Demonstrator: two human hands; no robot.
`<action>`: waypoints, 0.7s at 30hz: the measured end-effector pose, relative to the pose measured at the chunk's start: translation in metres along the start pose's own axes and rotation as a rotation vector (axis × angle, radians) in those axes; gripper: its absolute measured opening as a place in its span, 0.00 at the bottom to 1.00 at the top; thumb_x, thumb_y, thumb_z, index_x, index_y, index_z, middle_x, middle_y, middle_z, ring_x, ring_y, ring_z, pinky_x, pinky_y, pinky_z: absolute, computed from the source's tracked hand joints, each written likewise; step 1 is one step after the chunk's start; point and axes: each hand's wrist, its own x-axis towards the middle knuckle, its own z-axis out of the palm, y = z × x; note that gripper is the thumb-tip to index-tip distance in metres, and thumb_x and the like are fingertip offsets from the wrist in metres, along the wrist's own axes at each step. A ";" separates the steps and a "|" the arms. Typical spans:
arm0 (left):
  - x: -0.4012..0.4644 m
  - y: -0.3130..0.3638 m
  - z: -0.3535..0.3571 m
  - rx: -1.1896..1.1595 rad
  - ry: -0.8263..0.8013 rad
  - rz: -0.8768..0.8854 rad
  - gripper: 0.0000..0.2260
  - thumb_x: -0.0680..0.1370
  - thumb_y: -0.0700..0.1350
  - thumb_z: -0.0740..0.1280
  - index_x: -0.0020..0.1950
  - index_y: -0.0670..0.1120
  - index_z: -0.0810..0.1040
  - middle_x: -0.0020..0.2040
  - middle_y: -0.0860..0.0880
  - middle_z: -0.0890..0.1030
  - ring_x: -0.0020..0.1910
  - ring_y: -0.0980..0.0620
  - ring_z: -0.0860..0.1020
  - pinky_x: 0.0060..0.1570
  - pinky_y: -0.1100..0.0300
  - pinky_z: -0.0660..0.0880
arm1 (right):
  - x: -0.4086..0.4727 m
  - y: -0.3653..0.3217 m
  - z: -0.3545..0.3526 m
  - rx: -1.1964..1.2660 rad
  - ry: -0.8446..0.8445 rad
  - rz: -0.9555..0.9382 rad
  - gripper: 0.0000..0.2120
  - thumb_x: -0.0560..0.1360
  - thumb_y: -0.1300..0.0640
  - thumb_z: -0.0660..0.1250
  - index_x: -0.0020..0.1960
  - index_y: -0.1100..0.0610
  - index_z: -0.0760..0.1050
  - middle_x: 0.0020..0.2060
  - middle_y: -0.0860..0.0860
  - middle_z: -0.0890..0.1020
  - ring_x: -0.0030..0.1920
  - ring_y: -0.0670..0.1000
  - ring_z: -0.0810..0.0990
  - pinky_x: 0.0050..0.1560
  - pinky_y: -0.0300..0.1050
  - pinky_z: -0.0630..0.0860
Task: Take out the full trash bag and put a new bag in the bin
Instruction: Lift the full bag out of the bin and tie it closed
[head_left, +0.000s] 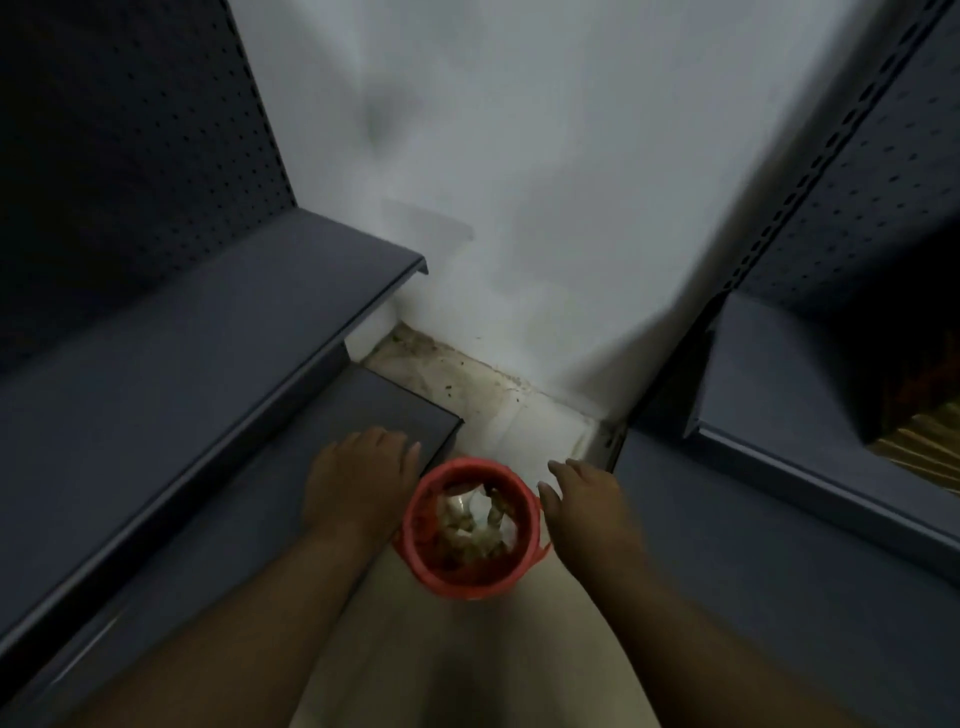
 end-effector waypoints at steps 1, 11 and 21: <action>-0.001 -0.003 0.021 0.005 -0.017 -0.021 0.24 0.74 0.54 0.48 0.39 0.44 0.80 0.38 0.43 0.83 0.36 0.41 0.80 0.36 0.51 0.73 | 0.010 0.007 0.017 0.003 -0.003 -0.012 0.18 0.81 0.49 0.53 0.67 0.54 0.70 0.65 0.52 0.74 0.67 0.53 0.68 0.65 0.47 0.67; -0.018 -0.053 0.227 0.101 -0.032 -0.173 0.22 0.76 0.54 0.50 0.36 0.44 0.78 0.37 0.42 0.83 0.38 0.40 0.80 0.39 0.53 0.73 | 0.112 0.096 0.200 0.022 0.036 -0.119 0.17 0.79 0.46 0.52 0.59 0.50 0.74 0.52 0.50 0.79 0.55 0.52 0.75 0.54 0.49 0.75; -0.018 -0.084 0.374 -0.119 0.111 -0.401 0.20 0.80 0.51 0.51 0.47 0.39 0.77 0.52 0.36 0.79 0.52 0.38 0.76 0.53 0.49 0.71 | 0.165 0.164 0.306 0.234 0.201 -0.028 0.20 0.80 0.48 0.53 0.66 0.56 0.72 0.63 0.57 0.76 0.64 0.57 0.72 0.64 0.53 0.69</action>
